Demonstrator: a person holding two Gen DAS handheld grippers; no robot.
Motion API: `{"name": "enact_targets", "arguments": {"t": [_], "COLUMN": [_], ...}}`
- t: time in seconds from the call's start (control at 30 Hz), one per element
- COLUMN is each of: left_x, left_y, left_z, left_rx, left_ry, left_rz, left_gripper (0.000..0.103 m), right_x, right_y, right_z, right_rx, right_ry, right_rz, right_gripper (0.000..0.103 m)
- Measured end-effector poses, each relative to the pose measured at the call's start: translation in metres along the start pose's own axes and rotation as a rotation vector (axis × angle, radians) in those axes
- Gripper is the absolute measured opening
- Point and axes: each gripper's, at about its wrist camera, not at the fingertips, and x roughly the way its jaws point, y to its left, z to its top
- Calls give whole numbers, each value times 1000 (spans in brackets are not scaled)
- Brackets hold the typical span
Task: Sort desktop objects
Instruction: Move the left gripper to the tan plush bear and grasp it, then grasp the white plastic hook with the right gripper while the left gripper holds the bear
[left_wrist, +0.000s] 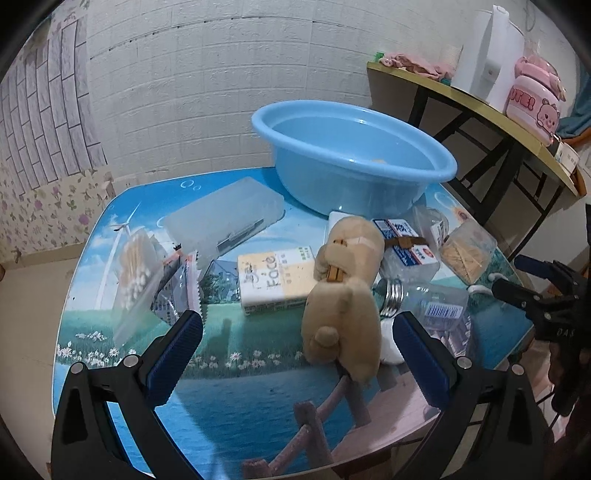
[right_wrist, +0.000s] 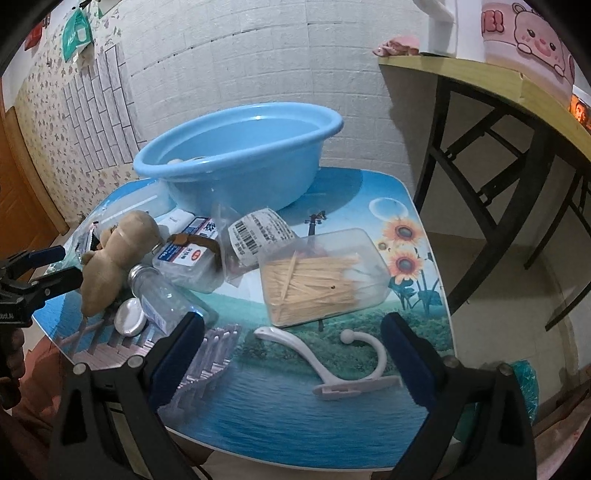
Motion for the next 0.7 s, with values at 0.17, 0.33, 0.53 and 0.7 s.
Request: {"name": "enact_targets", "arguments": {"t": [0.17, 0.33, 0.53, 0.7], "left_x": [2, 9, 28, 36], "left_y": [7, -1, -14, -19], "left_z": [-5, -4, 3, 9], "left_rx": [-13, 10, 33, 41], "left_ry": [16, 23, 48, 47], "left_rz": [-18, -16, -40, -51], "left_gripper": [103, 103, 103, 103], "right_x": [2, 0, 6, 0], "right_y": [-3, -14, -21, -26], "right_z": [-2, -4, -13, -19], "right_rx": [-4, 3, 8, 15], "right_ry": [9, 13, 65, 57], "right_rz": [-10, -29, -59, -69], "right_gripper": [96, 91, 83, 83]}}
